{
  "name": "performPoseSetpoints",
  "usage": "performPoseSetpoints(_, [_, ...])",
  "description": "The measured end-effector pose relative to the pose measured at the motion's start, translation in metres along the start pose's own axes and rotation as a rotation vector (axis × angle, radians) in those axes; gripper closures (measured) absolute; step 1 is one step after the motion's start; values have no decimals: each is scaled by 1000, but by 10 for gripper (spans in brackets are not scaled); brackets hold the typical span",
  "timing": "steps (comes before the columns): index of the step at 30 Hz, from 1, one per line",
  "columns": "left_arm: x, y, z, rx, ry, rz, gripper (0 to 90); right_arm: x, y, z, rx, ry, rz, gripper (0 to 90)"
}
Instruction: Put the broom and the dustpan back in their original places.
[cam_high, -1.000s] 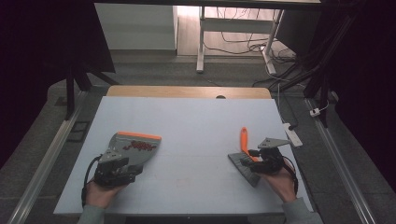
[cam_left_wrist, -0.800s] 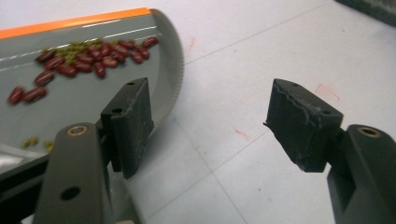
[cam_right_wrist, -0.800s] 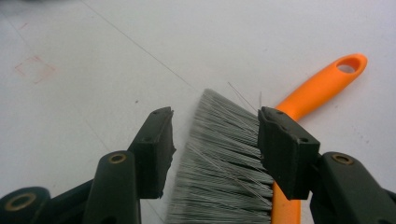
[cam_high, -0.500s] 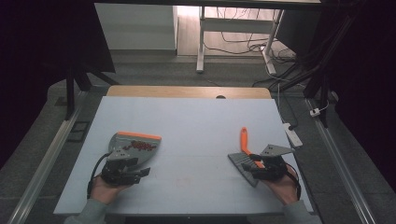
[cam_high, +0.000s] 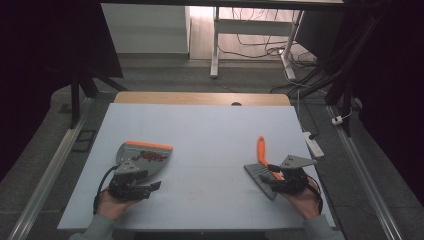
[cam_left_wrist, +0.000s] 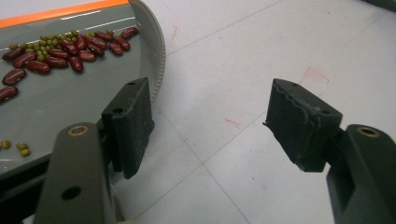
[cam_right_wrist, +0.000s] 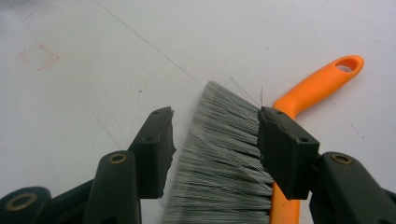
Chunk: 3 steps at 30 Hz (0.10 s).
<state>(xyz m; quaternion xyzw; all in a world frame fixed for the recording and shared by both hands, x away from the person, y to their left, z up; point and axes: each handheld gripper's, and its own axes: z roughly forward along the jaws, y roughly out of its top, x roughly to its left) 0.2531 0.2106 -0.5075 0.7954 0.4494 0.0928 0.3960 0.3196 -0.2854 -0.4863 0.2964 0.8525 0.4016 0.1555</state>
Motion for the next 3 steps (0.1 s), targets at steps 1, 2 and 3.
performPoseSetpoints(1, [0,0,0,0,0,-1,324,0,0,0,-1,0,-2,460])
performPoseSetpoints(2, [1,0,0,0,1,-2,324,1,0,0,-2,1,-6,460])
performPoseSetpoints(3, [1,0,-1,-1,1,-3,323,1,1,0,-3,3,-8,460])
